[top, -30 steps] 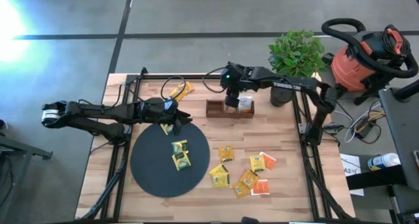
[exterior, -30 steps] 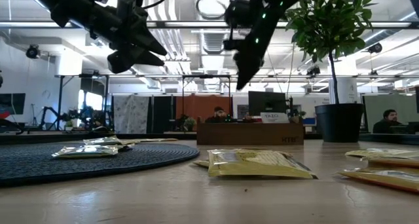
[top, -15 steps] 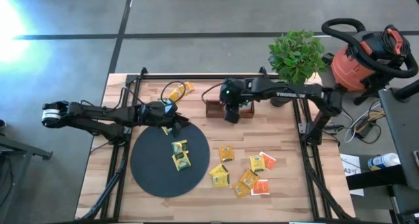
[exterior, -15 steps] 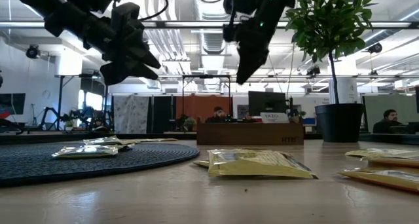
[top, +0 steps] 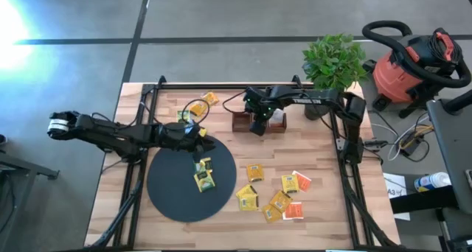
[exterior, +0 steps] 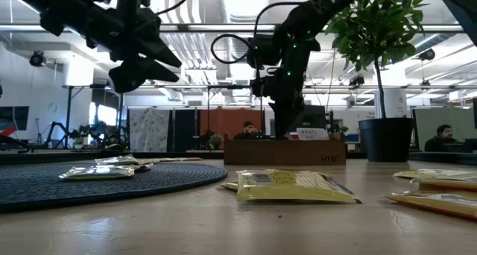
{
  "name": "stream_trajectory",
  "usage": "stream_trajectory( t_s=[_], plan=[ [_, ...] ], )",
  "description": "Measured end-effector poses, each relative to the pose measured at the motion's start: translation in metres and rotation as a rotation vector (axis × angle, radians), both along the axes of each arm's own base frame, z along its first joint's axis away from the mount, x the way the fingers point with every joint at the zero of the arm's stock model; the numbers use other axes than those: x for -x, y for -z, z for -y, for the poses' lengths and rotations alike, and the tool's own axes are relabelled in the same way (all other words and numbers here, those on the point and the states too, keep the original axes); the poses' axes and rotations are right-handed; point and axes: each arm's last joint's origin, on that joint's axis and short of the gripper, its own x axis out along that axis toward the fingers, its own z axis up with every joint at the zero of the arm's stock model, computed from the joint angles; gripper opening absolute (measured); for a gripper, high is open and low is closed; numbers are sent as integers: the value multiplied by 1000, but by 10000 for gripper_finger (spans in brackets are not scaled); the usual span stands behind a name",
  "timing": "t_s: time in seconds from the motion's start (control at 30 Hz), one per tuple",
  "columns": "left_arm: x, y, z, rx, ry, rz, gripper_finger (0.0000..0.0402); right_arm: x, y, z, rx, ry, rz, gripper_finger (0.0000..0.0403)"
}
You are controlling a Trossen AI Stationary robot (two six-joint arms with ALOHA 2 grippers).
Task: Pick & Place Tea
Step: Put the orange tea bag into the middle section of the wooden organizer
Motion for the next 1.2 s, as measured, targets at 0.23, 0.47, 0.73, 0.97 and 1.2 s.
stream_trajectory(
  t_s=[0.23, 0.47, 0.73, 0.97, 1.2],
  plan=[
    [0, 1, 5, -28, -15, -6, 135, -3, 17, 2, -20, 7, -39, 9],
    [1, 6, 5, -28, -16, -21, 135, -4, 27, 3, -30, 11, -66, 9],
    [3, 11, 5, -27, -16, -35, 135, -4, 24, 9, 83, 78, -81, 9],
    [3, 11, 4, -38, -38, -34, 135, -10, -2, 5, 257, 98, 28, 9],
    [3, 11, 4, -40, -40, -33, 135, -2, -38, 5, 427, 161, 85, 9]
  ],
)
